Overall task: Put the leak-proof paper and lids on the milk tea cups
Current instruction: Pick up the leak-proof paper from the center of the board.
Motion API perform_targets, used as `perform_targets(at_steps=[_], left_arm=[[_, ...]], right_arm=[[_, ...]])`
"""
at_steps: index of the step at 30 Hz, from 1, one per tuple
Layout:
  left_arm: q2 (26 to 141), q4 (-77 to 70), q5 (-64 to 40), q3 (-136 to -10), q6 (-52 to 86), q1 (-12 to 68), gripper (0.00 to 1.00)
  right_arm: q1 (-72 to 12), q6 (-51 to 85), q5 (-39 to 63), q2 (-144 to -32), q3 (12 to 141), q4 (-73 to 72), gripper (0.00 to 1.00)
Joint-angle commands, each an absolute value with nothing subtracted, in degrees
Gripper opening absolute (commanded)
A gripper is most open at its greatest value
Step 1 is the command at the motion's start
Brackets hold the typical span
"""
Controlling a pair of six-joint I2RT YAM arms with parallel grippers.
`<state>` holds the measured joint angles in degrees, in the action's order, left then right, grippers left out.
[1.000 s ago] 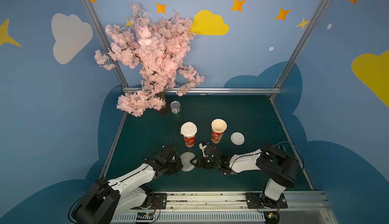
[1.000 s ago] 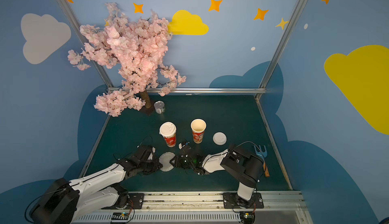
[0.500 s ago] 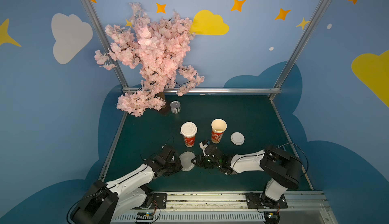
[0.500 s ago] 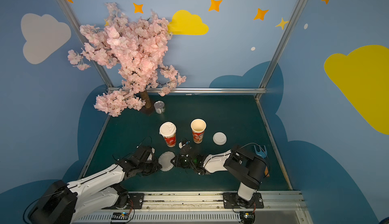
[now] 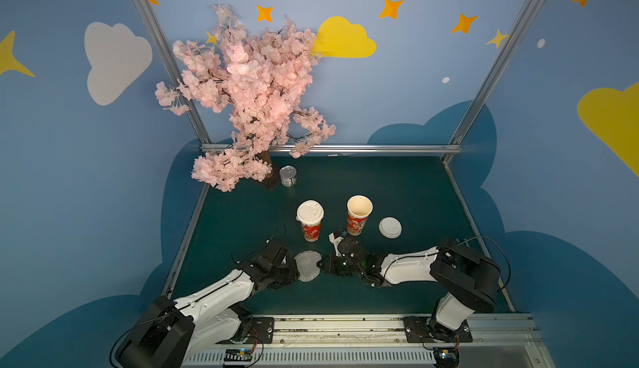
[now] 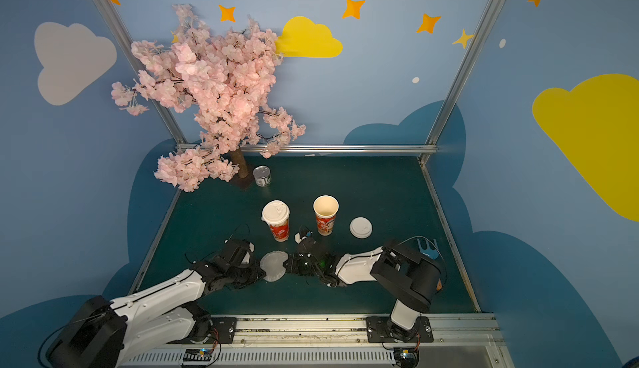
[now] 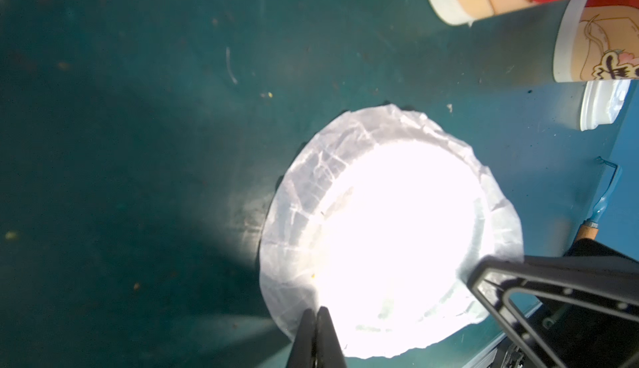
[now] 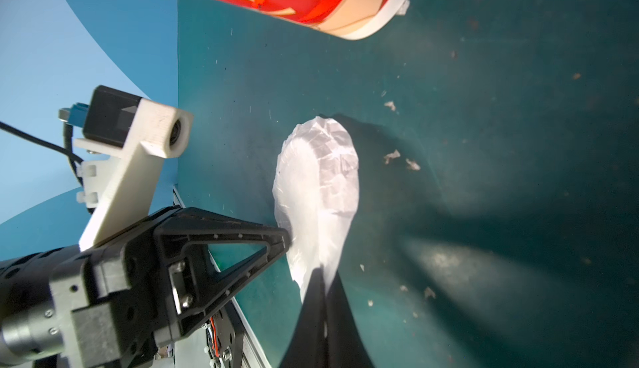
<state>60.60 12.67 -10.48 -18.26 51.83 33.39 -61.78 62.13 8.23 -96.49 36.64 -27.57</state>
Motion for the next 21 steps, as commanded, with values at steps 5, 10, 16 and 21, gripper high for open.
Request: perform_targets(at_steps=[5, 10, 16, 21], left_arm=[[53.0, 28.3, -4.8, -24.3, 51.7, 33.2, 0.17], [43.5, 36.8, -0.8, -29.9, 50.1, 30.1, 0.35], [42.1, 42.9, -4.3, -39.1, 44.2, 22.4, 0.55], [48.1, 43.6, -5.7, -48.3, 39.6, 20.3, 0.68]], right_arm=[[-61.3, 59.6, 10.6, -91.4, 37.5, -22.4, 0.00], [-61.3, 57.4, 13.7, -86.1, 37.5, -17.2, 0.00], [-60.7, 54.7, 12.3, -73.7, 38.0, -2.9, 0.00], [-59.1, 56.0, 3.4, -60.3, 38.2, 8.0, 0.00]])
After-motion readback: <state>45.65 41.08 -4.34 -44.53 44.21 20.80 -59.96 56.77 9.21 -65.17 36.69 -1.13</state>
